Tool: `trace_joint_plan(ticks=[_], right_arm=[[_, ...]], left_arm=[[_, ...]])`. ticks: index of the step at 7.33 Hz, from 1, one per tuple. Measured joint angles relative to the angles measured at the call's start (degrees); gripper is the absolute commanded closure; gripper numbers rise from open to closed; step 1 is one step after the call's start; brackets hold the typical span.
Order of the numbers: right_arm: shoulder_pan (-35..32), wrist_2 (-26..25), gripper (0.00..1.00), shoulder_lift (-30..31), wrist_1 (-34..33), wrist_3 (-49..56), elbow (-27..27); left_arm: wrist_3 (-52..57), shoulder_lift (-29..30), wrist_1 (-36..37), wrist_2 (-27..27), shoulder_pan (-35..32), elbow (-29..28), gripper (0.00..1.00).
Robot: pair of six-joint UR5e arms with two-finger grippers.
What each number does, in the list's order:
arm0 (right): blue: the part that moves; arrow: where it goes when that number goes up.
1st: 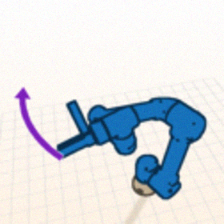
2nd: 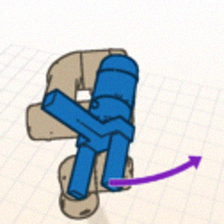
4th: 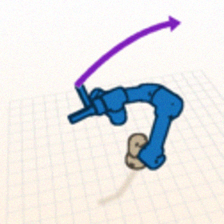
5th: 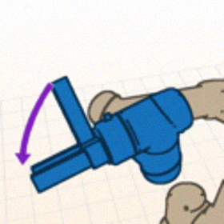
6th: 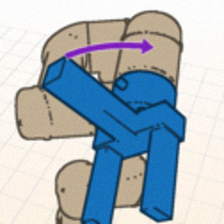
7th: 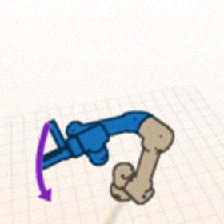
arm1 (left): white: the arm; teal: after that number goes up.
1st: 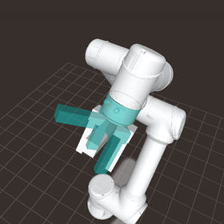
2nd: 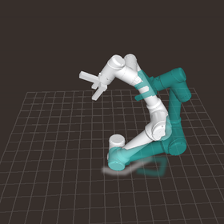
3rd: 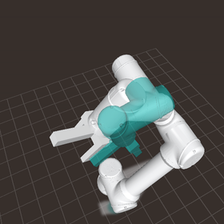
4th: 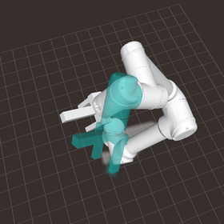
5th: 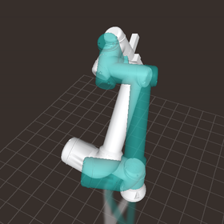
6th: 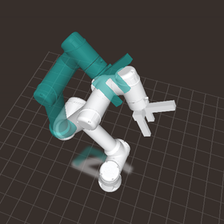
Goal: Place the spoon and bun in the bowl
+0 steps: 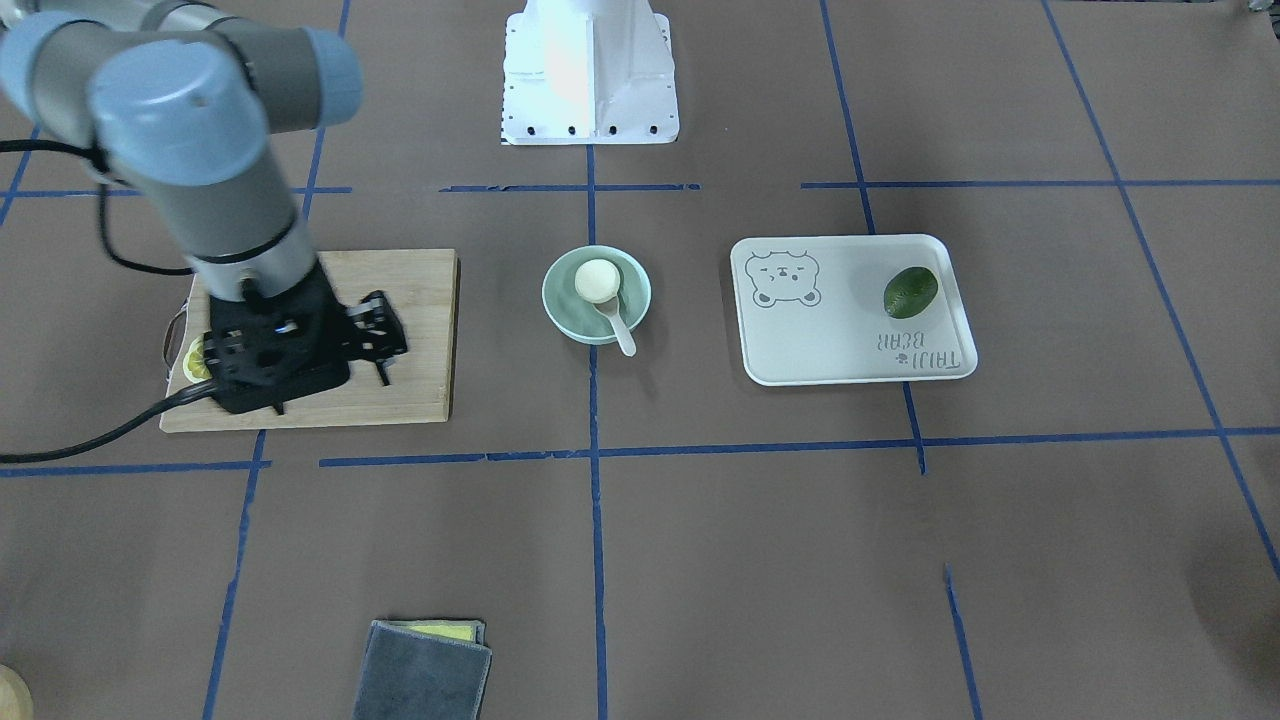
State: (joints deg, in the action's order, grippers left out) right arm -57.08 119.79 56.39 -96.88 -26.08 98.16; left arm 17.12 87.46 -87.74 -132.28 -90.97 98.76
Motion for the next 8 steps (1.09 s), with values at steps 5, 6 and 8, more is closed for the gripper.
trace_joint_plan(ticks=[5, 6, 8], right_arm=[[-23.01, 9.16, 0.00, 18.83, -1.25, 31.97, -0.17], [-25.97, 9.71, 0.00, 23.39, -1.19, 34.10, -0.12], [-29.51, 10.34, 0.00, 30.78, -0.98, 35.31, -0.08]], left_arm=[[-0.58, -0.32, 0.23, -7.36, -0.02, -2.93, 0.00], [-1.24, -0.36, 0.17, -8.37, -0.08, -3.43, 0.00], [-3.31, -0.17, 0.05, -8.57, -0.15, -3.36, 0.00]])
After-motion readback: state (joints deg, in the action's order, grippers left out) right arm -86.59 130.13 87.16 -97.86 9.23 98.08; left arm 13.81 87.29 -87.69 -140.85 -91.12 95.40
